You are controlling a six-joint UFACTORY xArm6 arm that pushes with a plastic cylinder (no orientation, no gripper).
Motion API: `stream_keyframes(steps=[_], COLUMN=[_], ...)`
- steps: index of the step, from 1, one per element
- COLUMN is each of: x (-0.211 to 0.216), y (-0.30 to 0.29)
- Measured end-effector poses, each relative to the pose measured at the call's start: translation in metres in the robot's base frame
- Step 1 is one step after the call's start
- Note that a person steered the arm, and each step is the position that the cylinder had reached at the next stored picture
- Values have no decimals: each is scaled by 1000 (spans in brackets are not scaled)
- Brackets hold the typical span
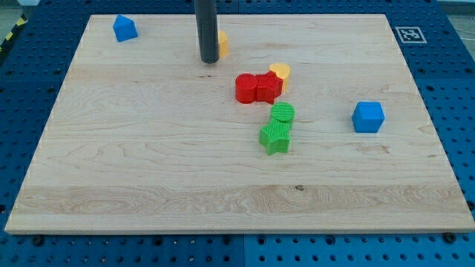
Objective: Place the yellow hexagon at the top center
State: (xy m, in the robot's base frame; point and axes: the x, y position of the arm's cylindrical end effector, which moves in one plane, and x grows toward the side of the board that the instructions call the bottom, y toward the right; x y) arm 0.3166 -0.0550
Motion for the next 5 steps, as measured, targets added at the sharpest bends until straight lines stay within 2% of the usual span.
stream_keyframes(steps=[5], x=[-42], y=[1])
